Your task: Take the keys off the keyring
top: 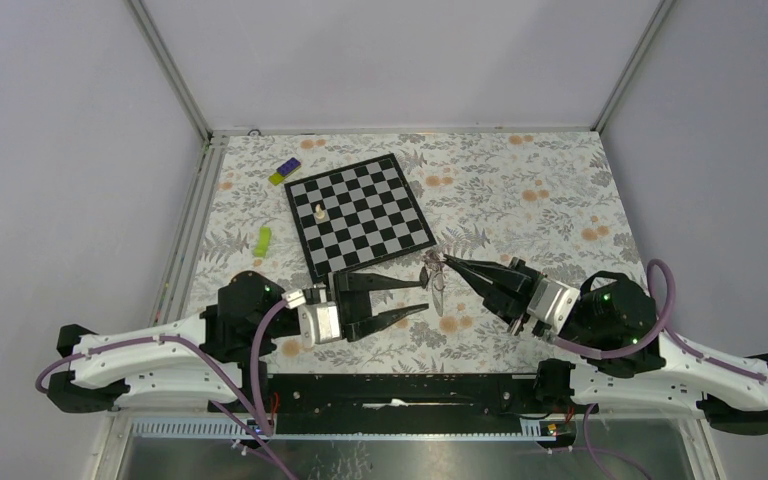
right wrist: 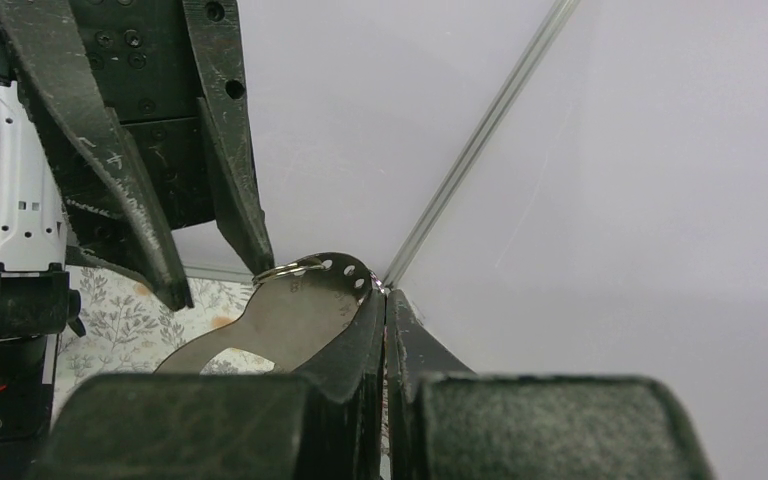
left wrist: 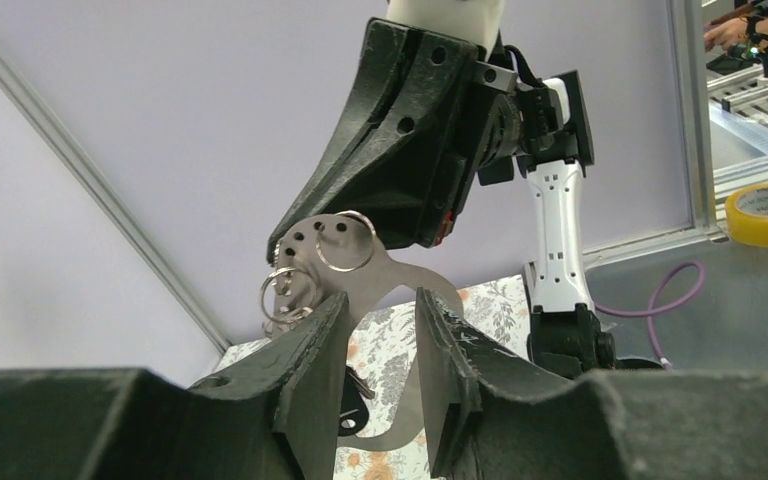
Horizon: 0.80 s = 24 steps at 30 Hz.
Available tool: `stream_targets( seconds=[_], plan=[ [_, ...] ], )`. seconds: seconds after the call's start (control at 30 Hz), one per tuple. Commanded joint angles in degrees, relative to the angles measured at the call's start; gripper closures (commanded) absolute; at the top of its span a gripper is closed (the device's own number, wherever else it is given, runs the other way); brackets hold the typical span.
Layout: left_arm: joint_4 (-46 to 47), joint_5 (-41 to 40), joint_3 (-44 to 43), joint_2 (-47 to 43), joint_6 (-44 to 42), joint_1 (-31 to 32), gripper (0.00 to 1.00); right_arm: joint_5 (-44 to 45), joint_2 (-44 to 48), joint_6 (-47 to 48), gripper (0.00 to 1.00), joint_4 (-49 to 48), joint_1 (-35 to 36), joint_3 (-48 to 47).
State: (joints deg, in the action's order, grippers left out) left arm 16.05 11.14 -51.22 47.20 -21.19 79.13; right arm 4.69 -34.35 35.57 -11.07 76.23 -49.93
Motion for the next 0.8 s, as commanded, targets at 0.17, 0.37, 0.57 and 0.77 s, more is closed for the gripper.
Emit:
stream_targets(
  seconds=[0.17,0.37,0.57,0.77],
  plan=[
    [5.2,-3.8,0.3,-0.3,0.5,0.2,0.66,-3.0,1.8,0.9,1.0,-5.0,-0.1,0.3],
    [6.6,-2.5,0.2,0.4,0.6,0.2,0.67,-4.5,1.7,0.7,1.0,-4.2,-0.1,0.0],
    [7.0,0.9,-0.1,0.5,1.2,0.2,0.7,-4.5,1.2,0.9,1.0,-3.8,-0.1,-0.1],
    [7.1,0.0,0.1,1.0,1.2,0.3,0.71,-6.5,1.1,0.7,1.0,-3.5,-0.1,-0.3]
  ],
)
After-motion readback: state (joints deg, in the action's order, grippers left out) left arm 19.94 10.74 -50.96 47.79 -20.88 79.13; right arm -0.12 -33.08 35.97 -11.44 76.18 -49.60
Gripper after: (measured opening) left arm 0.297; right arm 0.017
